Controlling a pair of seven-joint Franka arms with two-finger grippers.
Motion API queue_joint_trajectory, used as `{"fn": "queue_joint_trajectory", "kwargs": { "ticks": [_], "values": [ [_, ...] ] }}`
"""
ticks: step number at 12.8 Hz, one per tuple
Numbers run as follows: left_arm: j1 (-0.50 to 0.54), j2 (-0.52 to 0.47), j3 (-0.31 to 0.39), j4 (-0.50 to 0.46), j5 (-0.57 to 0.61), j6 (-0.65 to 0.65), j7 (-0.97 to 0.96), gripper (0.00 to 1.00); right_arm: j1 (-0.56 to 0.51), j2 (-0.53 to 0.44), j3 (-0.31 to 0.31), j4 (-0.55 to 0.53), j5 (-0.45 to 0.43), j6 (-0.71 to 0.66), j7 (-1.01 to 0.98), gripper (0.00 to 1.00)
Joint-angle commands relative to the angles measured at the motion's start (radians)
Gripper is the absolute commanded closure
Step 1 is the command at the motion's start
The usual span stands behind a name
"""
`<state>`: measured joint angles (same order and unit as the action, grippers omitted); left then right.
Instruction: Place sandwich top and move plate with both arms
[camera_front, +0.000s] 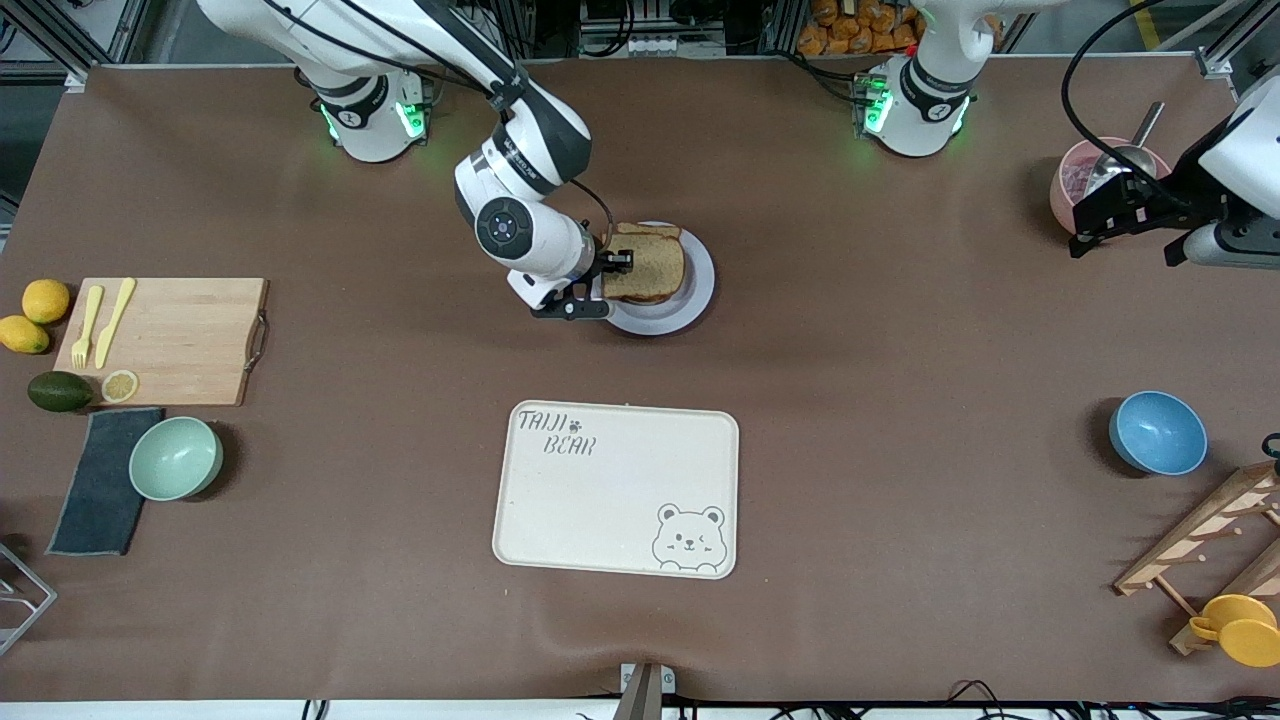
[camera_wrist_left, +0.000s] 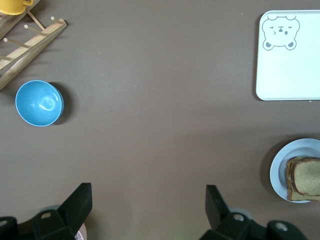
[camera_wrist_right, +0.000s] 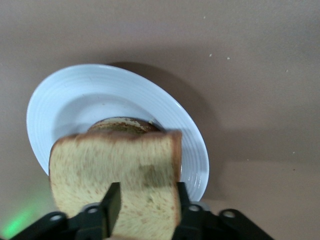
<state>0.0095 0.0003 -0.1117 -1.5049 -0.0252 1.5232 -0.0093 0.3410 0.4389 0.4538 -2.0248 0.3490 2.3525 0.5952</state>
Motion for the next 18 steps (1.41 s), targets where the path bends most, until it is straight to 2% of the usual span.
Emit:
{"fn": "queue_joint_trajectory", "kwargs": {
  "ticks": [1, 3, 5, 8, 9, 12, 15, 17, 18],
  "values": [
    [0.006, -0.006, -0.005, -0.009, -0.012, 0.008, -0.008, 0.0, -0.01, -0.003, 0.003, 0.032, -0.008, -0.006, 0.052, 0.3],
    [0.006, -0.003, -0.005, -0.011, -0.015, 0.008, -0.008, 0.0, -0.074, -0.008, 0.005, 0.069, -0.008, -0.034, 0.044, 0.29],
    [0.006, -0.003, -0.005, -0.02, -0.015, 0.008, -0.008, 0.0, -0.14, -0.008, 0.006, 0.148, -0.022, -0.167, 0.041, 0.23],
    [0.006, -0.003, -0.005, -0.02, -0.016, 0.008, -0.008, 0.0, -0.288, -0.026, 0.008, 0.213, -0.09, -0.33, 0.046, 0.0],
    [0.006, -0.003, -0.005, -0.023, -0.016, 0.008, -0.008, 0.0, -0.334, -0.028, 0.008, 0.239, -0.116, -0.381, 0.04, 0.0],
    [0.003, -0.005, -0.005, -0.04, -0.016, 0.008, -0.008, 0.0, -0.425, -0.074, 0.011, 0.293, -0.278, -0.479, 0.032, 0.0],
    [0.004, -0.005, -0.006, -0.06, -0.056, 0.008, -0.001, 0.0, -0.497, -0.106, -0.006, 0.317, -0.295, -0.548, -0.13, 0.0],
    [0.0, -0.005, -0.006, -0.084, -0.082, 0.003, 0.002, 0.0, -0.499, -0.137, -0.059, 0.372, -0.306, -0.635, -0.176, 0.0],
    [0.001, -0.014, -0.008, -0.121, -0.12, -0.011, 0.002, 0.0, -0.494, -0.166, -0.087, 0.382, -0.341, -0.669, -0.204, 0.0]
  ]
}}
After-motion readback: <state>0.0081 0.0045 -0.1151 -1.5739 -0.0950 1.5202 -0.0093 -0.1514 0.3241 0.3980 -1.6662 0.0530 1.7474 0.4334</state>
